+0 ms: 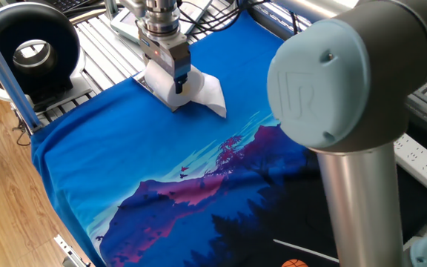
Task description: Put the toilet paper on its holder
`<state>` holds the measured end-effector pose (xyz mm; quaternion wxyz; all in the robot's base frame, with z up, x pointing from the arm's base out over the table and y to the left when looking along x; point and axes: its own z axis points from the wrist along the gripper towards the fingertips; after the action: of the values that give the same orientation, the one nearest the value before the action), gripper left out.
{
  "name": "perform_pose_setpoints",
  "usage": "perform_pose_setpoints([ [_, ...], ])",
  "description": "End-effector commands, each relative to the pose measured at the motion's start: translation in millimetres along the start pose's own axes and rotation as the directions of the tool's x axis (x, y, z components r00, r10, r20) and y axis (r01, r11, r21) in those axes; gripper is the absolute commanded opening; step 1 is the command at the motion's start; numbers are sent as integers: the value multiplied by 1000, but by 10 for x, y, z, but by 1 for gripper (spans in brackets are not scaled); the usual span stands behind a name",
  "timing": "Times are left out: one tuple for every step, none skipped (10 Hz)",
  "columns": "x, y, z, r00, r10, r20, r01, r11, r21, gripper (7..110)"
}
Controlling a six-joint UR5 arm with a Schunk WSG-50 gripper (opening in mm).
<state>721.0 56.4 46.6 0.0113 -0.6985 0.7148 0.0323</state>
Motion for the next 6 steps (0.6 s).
perform_pose_setpoints([
  [-2,-64,47,999,52,2,-52,999,-11,7],
  [-12,-51,42,999,49,3,-49,999,-14,7],
  [-20,-29,30,999,43,0,-43,999,-12,7],
  [-26,-1,11,999,43,-3,-43,999,-9,7],
  [-27,17,-3,999,37,-4,-37,999,-7,7],
  [-31,48,-8,999,34,-9,-34,999,-15,7],
])
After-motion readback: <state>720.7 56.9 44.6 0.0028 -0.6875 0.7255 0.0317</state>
